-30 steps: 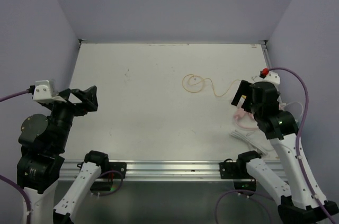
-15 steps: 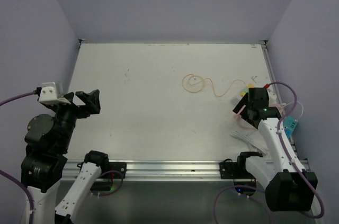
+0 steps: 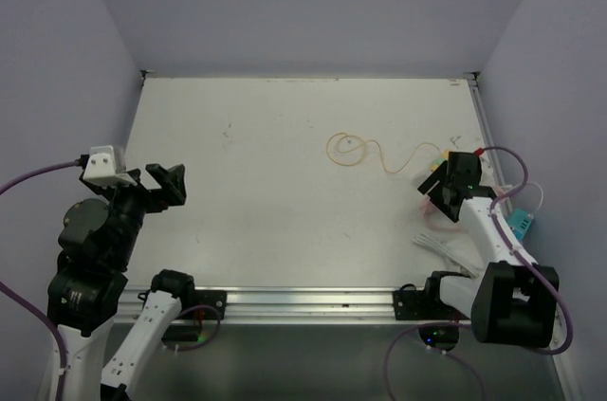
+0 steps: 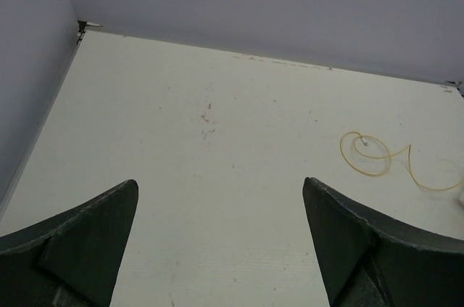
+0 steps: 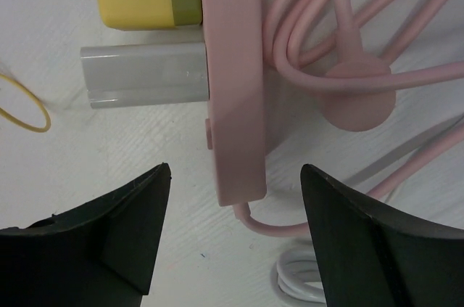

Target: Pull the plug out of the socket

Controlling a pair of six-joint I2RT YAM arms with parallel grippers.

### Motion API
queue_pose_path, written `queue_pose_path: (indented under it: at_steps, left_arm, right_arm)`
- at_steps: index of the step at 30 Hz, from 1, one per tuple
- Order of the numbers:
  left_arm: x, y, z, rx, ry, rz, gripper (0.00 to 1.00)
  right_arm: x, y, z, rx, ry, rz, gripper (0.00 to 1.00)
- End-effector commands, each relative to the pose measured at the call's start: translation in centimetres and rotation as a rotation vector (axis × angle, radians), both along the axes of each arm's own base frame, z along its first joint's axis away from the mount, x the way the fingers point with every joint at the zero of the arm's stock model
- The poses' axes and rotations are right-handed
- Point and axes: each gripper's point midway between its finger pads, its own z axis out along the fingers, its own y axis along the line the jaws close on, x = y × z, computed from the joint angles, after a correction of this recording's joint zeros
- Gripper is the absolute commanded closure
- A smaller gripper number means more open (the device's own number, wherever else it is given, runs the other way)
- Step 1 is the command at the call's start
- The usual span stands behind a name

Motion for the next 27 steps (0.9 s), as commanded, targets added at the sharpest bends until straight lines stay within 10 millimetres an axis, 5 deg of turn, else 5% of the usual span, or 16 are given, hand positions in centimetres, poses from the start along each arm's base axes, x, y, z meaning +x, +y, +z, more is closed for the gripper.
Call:
queue_pose_path:
  at_steps: [1, 17, 22, 27]
  left_arm:
    - [0.5, -0.5, -0.5, 0.004, 0.014, -0.021, 0.00]
    - [2.0, -2.1, -2.1, -0.018, 0.061, -0.082, 0.00]
    - [2.1, -2.3, -2.3, -0.036, 0.070, -0.082, 0.00]
    - [2.4, -3.1, -2.6, -0.072, 0.094, -0.110, 0.00]
  right_arm:
    - [1.9, -0.2, 0.3, 0.003, -0.063, -0.009, 0.25]
    - [2.9, 0.4, -2.5, 0.014, 0.012, 0.078, 0.54]
    - [3.5, 2.6, -2.4, 0.026, -0.012, 0.191, 0.82]
    - [3.9, 7.9, -1.1, -0.009, -0.050, 0.406, 0.99]
